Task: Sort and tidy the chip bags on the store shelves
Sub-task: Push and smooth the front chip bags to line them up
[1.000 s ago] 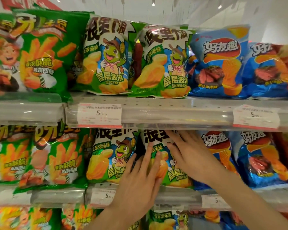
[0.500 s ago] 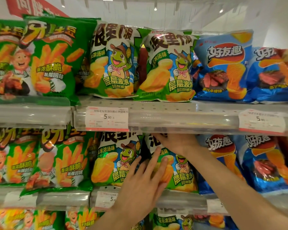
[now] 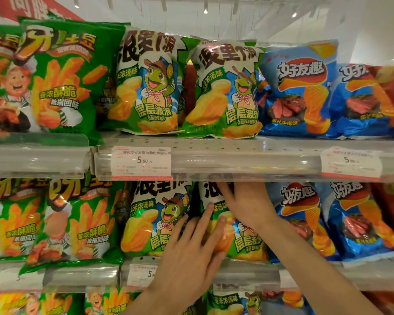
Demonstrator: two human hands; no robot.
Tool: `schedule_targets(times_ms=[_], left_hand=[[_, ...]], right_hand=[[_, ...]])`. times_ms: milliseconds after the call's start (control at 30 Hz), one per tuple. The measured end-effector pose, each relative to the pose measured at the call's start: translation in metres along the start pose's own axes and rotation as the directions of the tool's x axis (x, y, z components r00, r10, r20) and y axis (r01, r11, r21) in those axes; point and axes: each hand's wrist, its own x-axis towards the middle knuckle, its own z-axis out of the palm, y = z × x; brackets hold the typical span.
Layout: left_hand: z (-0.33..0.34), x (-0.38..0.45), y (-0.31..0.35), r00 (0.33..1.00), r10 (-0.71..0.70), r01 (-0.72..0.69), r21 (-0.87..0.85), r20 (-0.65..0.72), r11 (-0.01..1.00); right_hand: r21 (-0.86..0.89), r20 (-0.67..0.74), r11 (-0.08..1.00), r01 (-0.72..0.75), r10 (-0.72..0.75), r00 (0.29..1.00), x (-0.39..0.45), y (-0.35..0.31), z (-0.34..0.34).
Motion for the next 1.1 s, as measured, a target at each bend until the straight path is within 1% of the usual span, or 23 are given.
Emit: schedule_targets(times_ms=[67, 133, 233, 300, 433, 633, 700, 833, 1000, 1100], left_hand=[[-0.005, 0.003, -0.003, 1.000, 0.006, -0.006, -0.006, 0.019, 1.000], [-0.011, 0.008, -0.008, 1.000, 0.012, -0.012, 0.006, 0.028, 1.000], [-0.014, 0.018, -0.016, 0.998, 0.023, -0.024, 0.024, 0.051, 0.999], [-0.013, 0.024, -0.020, 0.996, 0.041, -0.044, 0.040, 0.080, 0.998], [-0.009, 0.024, -0.021, 0.993, 0.044, -0.052, 0.071, 0.112, 0.996], [-0.010, 0.023, -0.021, 0.991, 0.021, -0.037, 0.120, 0.130, 0.992], [-0.010, 0.022, -0.018, 0.992, 0.003, -0.017, 0.114, 0.126, 0.993], [-0.017, 0.024, -0.006, 0.997, -0.027, 0.022, 0.056, 0.075, 0.998], [-0.017, 0.045, 0.030, 0.994, 0.095, -0.097, 0.027, 0.060, 0.995], [-0.012, 0.062, 0.054, 0.982, 0.164, -0.168, 0.039, 0.095, 0.985]], right_hand=[[-0.117, 0.034, 0.992, 0.042, -0.039, 0.999, -0.017, 0.006, -0.009], [-0.240, 0.115, 0.968, 0.070, -0.043, 0.992, -0.039, 0.016, -0.020], [-0.335, 0.209, 0.935, 0.120, -0.050, 0.977, -0.072, 0.028, -0.030], [-0.368, 0.258, 0.917, 0.151, -0.055, 0.965, -0.087, 0.031, -0.031], [-0.373, 0.299, 0.919, 0.125, -0.009, 0.954, -0.096, 0.027, -0.025], [-0.406, 0.305, 0.909, 0.093, 0.039, 0.951, -0.095, 0.022, -0.014], [-0.382, 0.308, 0.919, 0.099, 0.026, 0.951, -0.095, 0.021, -0.017], [-0.311, 0.275, 0.947, 0.087, 0.002, 0.961, -0.099, 0.033, -0.035], [-0.323, 0.250, 0.945, 0.045, 0.039, 0.967, -0.116, 0.076, -0.068], [-0.365, 0.267, 0.929, 0.065, 0.037, 0.963, -0.129, 0.105, -0.084]])
